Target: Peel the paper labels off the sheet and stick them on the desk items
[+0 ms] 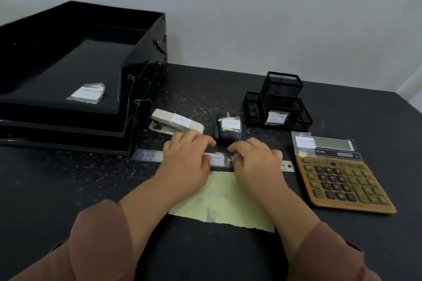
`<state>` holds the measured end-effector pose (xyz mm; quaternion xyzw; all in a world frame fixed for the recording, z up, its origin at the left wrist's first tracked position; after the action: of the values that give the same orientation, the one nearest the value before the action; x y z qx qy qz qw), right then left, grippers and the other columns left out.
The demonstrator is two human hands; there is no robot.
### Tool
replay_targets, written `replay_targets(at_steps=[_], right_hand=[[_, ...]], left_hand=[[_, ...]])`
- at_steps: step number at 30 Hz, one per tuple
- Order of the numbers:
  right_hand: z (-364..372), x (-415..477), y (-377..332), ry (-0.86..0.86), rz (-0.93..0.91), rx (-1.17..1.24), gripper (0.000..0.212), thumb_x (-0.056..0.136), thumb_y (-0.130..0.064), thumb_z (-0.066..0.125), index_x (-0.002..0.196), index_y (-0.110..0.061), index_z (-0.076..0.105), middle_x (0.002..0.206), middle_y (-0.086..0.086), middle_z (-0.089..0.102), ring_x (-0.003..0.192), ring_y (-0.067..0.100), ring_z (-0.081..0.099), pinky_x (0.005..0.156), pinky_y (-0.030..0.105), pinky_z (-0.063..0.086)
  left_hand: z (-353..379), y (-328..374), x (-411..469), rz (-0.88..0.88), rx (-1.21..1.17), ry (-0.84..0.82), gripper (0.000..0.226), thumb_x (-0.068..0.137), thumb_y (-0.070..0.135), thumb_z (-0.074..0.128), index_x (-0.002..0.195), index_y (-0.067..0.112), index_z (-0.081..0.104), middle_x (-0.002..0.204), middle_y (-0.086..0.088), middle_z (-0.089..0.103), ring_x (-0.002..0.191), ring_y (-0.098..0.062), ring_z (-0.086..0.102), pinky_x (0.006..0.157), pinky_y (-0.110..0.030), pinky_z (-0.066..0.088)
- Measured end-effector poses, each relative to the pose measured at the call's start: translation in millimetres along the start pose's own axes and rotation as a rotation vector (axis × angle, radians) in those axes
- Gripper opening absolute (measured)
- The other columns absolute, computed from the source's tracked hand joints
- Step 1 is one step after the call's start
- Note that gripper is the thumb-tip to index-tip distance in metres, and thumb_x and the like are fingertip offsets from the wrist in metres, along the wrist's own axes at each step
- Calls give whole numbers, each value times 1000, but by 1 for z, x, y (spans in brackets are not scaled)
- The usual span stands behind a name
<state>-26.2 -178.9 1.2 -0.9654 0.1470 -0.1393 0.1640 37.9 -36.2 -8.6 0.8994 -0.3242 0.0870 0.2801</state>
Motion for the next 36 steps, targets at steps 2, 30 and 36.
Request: replay_targets(at_steps=[2,30,36], right_hand=[[0,-2,-1,-9,-10,1,27,89,-22,44,109,-31,61,106,-5,57,102,18,49,80,33,19],[-32,10,-19,-368,22,-49,38,91,-26,37,128,-18,44,137,4,38,125,25,33,102,39,27],[-45,23,-18,-324,4,-113,46,95,-40,31,134,-18,38,152,5,22,142,25,10,113,46,10]], left_hand=[[1,-1,-1,1,-8,-13,27,84,30,52,110,36,52,108,17,43,101,-6,29,86,-29,19],[-28,27,10,-109,152,-392,46,85,38,46,129,26,41,130,7,41,122,-15,34,103,-32,25],[-39,32,23,-89,211,-330,49,86,34,46,133,22,35,148,-1,26,139,-22,14,112,-39,14]])
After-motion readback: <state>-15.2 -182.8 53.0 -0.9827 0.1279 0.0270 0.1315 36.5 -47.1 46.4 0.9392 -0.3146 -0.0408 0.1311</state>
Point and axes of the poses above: each hand's wrist, its own x-axis towards the middle knuckle, its own z-axis out of the palm, y = z × x, the point moved 3 cm from there along x, towards the middle knuckle
